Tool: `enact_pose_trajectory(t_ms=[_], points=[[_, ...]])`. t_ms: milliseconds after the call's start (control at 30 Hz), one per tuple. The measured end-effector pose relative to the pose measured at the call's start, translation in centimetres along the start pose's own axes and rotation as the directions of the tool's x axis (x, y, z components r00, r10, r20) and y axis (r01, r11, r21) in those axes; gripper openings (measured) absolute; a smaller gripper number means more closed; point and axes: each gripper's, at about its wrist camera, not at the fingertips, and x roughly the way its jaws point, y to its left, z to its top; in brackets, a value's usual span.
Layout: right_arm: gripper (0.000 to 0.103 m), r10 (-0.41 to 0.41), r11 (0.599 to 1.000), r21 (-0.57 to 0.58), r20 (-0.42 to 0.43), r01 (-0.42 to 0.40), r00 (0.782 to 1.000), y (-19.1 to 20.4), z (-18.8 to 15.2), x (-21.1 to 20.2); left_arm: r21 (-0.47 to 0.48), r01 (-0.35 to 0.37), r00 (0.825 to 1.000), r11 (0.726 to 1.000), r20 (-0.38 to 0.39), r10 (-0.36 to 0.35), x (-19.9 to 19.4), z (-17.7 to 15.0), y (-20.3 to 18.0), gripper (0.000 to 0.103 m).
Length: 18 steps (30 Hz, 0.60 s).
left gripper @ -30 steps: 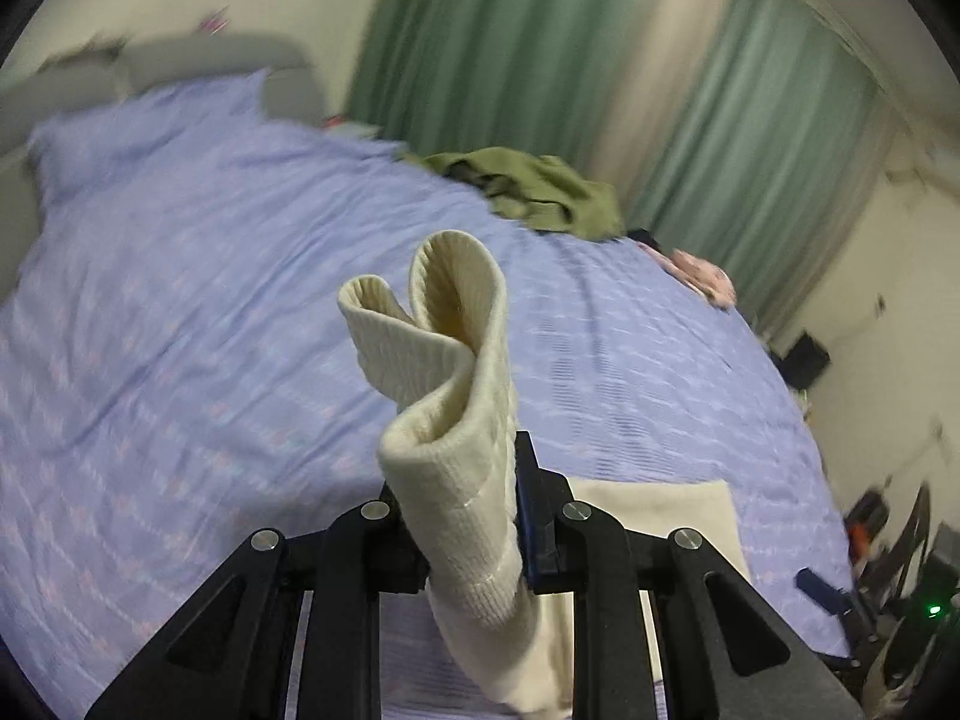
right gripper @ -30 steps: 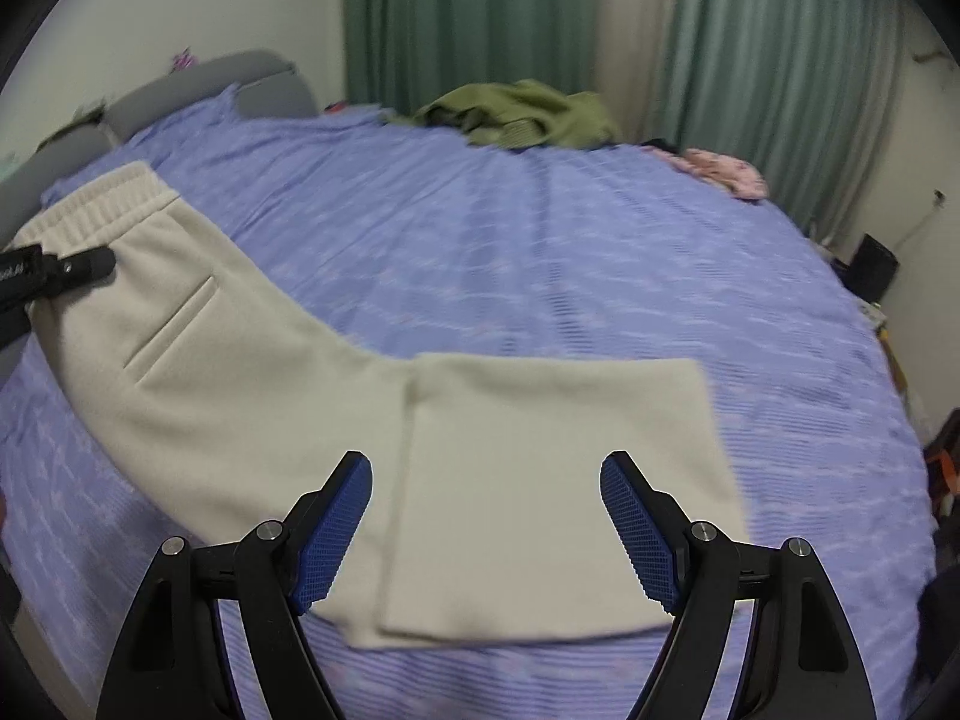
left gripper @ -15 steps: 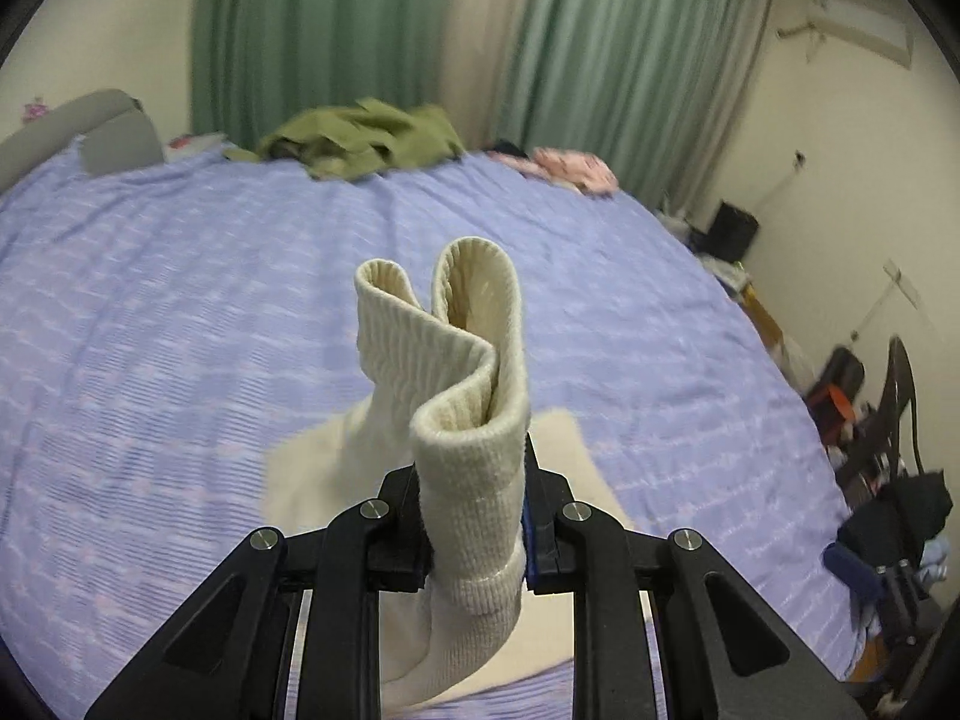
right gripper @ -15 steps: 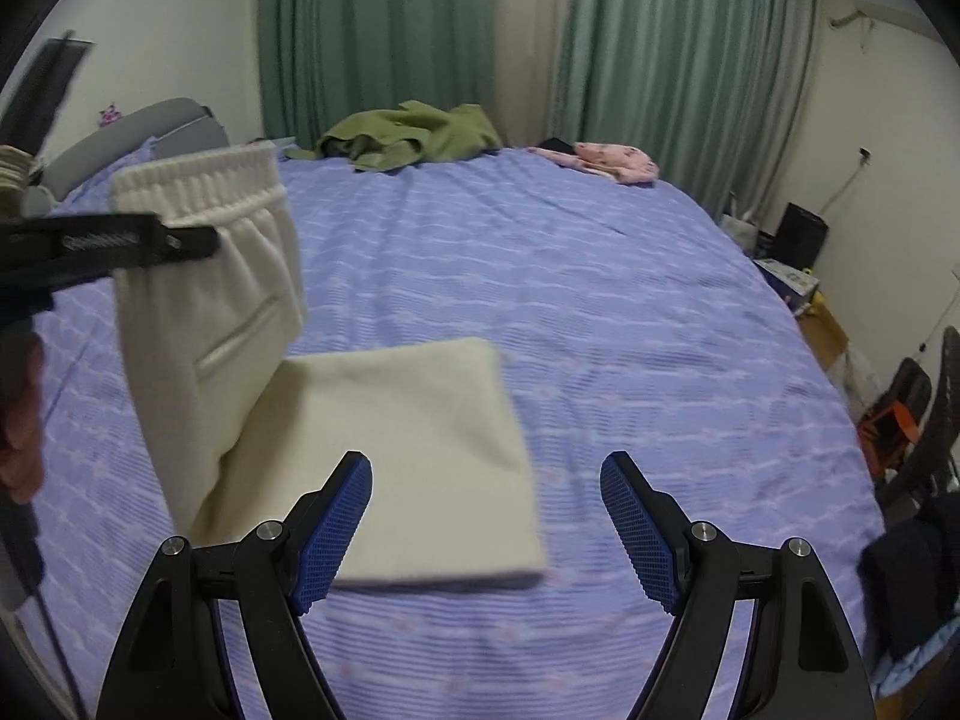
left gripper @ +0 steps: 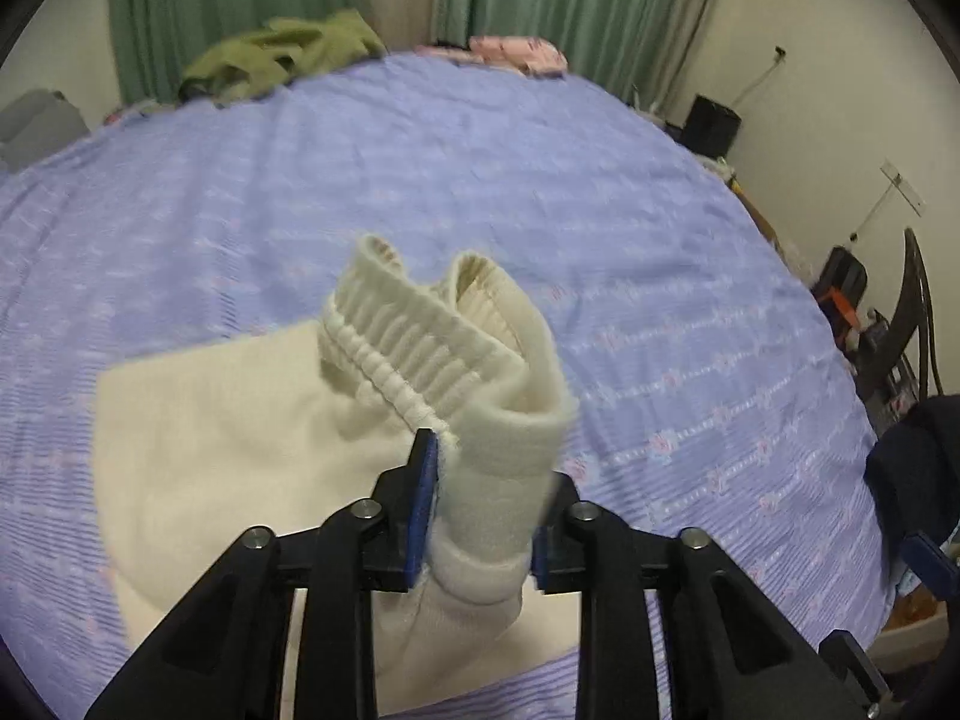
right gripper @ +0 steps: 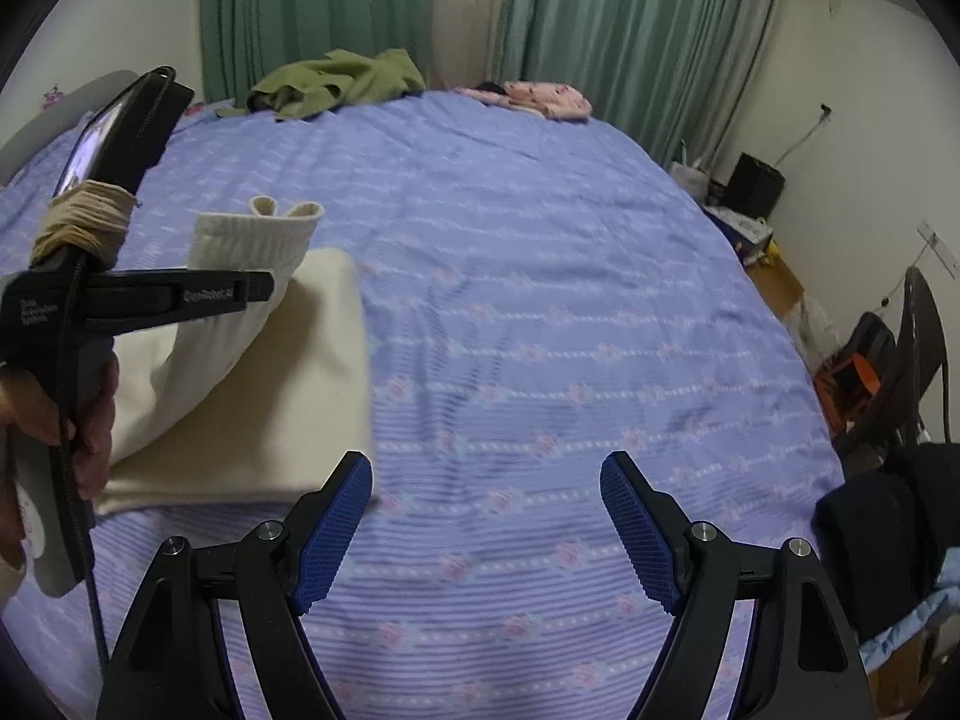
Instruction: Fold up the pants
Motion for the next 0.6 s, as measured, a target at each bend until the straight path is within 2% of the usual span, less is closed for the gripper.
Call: enact_pose_trajectory(t_ms=[67,133,167,200,233,300,367,400,500,600], points=[[0.080,-0.014,1.000,0.011,-0.015,0.015,1.000,-0.5,-0.3,0.6,-0.030,0.053,0.995,0.998,-0.081,-0.055,1.6,-0.3,-0.2,0.039],[0.080,-0.026,0.999,0.021,-0.030,0.026,0.999,-0.9,-0.5,1.1,-0.058,0.110,0.989,0.992,-0.092,-0.116,1.2,-0.4,-0.1,0.048],[0.080,-0.031,0.999,0.028,-0.035,0.032,0.999,-1.0,-0.4,1.2,-0.066,0.157,0.985,0.985,-0.059,-0.161,0.1,-0.4,-0.1,0.053],[0.080,-0.033,0.999,0.035,-0.035,0.034,0.999,-1.1,-0.3,1.2,-0.062,0.172,0.984,0.983,-0.031,-0.174,-0.9,-0.4,0.0,0.067],[0.080,-0.030,0.999,0.044,-0.028,0.031,0.999,-1.1,0.0,1.1,-0.057,0.167,0.986,0.984,0.023,-0.166,-2.6,-0.4,0.4,0.076],[0.080,-0.018,0.998,0.052,-0.013,0.019,1.000,-1.0,0.6,1.0,-0.057,0.151,0.982,0.987,0.127,-0.143,-6.1,-0.7,2.0,0.082],[0.080,0.009,0.999,0.053,0.010,-0.010,1.000,-0.5,1.5,1.1,-0.063,0.101,0.982,0.993,0.164,-0.090,-7.9,-1.2,3.9,0.083],[0.080,0.033,0.998,0.050,0.020,-0.034,0.999,0.0,1.9,1.2,-0.065,0.042,0.985,0.997,0.170,-0.031,-8.7,-1.8,5.5,0.083],[0.080,0.134,0.990,0.029,0.035,-0.135,0.990,1.8,3.4,2.5,-0.054,-0.081,0.989,0.995,0.122,0.087,-8.8,-3.6,9.6,0.083],[0.080,0.233,0.971,0.034,0.042,-0.235,0.972,3.7,4.8,5.2,-0.083,-0.152,0.987,0.985,0.046,0.156,-7.9,-6.0,13.5,0.083]])
